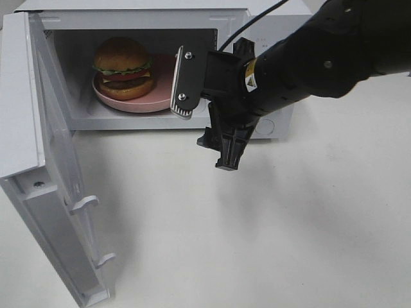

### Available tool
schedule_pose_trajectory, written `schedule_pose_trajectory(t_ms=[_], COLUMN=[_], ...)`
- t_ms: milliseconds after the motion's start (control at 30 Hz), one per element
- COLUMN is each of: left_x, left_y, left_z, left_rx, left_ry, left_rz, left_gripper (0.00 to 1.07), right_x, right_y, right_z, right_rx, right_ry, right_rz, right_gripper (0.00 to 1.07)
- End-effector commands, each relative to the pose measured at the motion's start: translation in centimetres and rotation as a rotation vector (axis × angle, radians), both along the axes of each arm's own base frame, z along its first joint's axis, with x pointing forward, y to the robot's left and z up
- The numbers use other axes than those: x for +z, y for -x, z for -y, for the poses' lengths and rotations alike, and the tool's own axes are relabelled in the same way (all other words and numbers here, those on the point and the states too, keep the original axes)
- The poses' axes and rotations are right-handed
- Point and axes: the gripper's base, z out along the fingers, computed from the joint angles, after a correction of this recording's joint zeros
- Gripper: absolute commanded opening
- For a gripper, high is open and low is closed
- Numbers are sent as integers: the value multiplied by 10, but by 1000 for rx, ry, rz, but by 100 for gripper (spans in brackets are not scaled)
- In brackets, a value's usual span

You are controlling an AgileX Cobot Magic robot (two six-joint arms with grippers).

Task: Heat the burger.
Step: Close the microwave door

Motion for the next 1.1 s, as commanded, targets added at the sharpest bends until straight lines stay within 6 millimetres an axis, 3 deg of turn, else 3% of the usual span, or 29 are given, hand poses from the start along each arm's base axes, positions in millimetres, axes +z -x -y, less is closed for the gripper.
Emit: schedule_pose_trajectory(t_ms=[33,467,667,1100], left_x=[-1,-1,-1,-1], left_y=[2,2,2,2], left_z=[0,0,0,0], left_rx=[0,0,0,0], left_ry=[-1,-1,-1,-1], left_rz=[19,19,19,19], left_gripper=[98,98,98,98], right_x=[5,18,27,57], right_y=[16,64,87,120], right_z=[14,54,75,103], right_rx=[-143,-485,-647,-719], right_ry=[-102,-237,-136,-106], right_rz=[-70,-265,-394,-414], right_gripper=[76,76,76,76])
